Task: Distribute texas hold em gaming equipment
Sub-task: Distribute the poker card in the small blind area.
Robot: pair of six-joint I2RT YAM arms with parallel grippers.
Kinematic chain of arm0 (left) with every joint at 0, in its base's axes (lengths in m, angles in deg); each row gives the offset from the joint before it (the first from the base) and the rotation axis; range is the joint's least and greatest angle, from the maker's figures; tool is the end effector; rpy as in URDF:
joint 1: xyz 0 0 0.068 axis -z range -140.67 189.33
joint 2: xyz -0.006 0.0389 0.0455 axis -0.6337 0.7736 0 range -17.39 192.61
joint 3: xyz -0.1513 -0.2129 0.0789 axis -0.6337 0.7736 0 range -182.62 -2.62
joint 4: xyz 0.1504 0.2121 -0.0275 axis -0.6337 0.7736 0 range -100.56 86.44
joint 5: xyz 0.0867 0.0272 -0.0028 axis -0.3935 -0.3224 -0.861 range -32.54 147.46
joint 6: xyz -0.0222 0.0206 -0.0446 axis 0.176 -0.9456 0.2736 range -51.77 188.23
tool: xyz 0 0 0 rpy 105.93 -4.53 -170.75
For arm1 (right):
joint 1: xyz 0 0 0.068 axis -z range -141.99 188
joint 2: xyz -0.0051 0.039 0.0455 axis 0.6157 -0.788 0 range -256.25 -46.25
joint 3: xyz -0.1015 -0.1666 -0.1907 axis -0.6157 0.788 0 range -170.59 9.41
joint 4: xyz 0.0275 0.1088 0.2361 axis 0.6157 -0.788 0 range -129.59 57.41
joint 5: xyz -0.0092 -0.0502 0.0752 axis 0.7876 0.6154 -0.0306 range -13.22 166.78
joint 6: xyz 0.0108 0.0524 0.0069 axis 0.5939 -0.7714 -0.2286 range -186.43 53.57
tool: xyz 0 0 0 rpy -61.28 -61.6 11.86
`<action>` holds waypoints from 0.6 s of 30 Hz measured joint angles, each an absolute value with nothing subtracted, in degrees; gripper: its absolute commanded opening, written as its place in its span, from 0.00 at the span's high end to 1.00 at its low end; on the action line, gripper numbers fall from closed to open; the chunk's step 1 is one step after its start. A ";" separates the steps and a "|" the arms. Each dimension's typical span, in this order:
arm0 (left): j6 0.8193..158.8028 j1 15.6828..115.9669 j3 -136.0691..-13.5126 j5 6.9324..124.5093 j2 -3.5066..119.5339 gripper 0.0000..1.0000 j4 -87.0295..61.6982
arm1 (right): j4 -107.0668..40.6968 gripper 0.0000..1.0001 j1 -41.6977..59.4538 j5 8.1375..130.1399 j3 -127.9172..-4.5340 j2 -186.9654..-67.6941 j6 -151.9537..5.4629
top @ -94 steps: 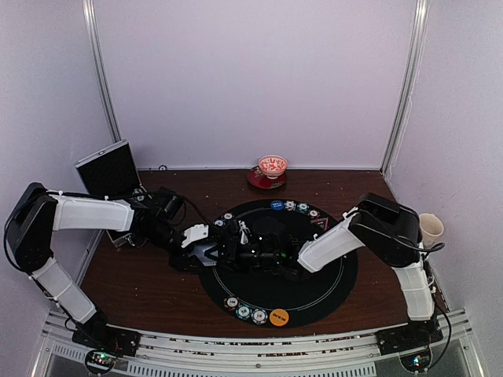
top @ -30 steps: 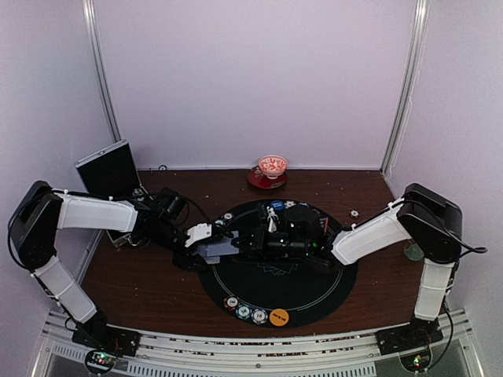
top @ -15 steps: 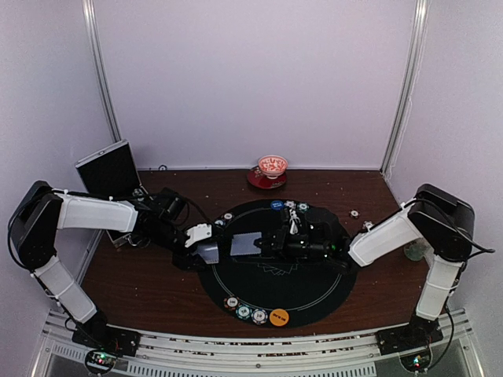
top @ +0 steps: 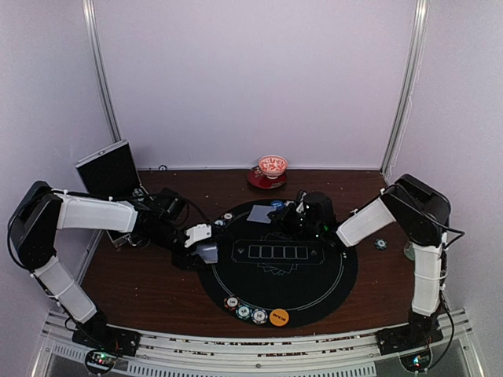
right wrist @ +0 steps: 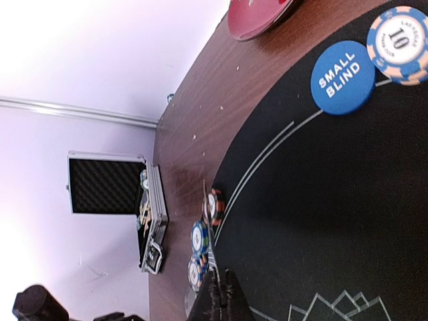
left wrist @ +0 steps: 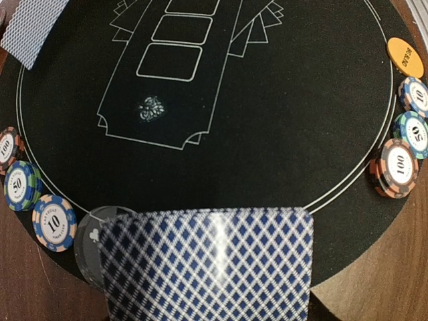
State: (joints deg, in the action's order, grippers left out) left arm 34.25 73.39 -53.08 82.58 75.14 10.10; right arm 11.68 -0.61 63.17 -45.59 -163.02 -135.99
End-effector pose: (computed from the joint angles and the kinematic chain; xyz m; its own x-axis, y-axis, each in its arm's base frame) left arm 0.2420 -0.1819 0.1632 -0.2371 0.7712 -0.5908 0.9657 0.2533 -0.0568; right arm 0.3160 0.2631 0.1290 -0.8147 0.5149 -0.2668 -0.0529 0.3922 0.9184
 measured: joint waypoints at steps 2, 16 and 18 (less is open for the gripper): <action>34.25 73.39 -53.03 82.50 75.12 0.44 10.08 | 10.02 1.00 -0.28 64.40 -49.64 -165.88 -136.19; 34.25 73.21 -52.58 82.34 74.31 0.44 10.06 | 1.17 1.00 1.30 71.35 -64.17 -176.59 -137.45; 34.23 73.19 -52.55 82.34 74.31 0.44 10.08 | 0.34 1.00 1.36 71.89 -64.19 -176.77 -137.61</action>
State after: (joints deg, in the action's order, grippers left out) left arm 34.23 73.19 -52.55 82.34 74.31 10.08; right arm 0.34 1.36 71.89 -64.19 -176.77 -137.61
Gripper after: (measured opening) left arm 0.561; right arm 0.007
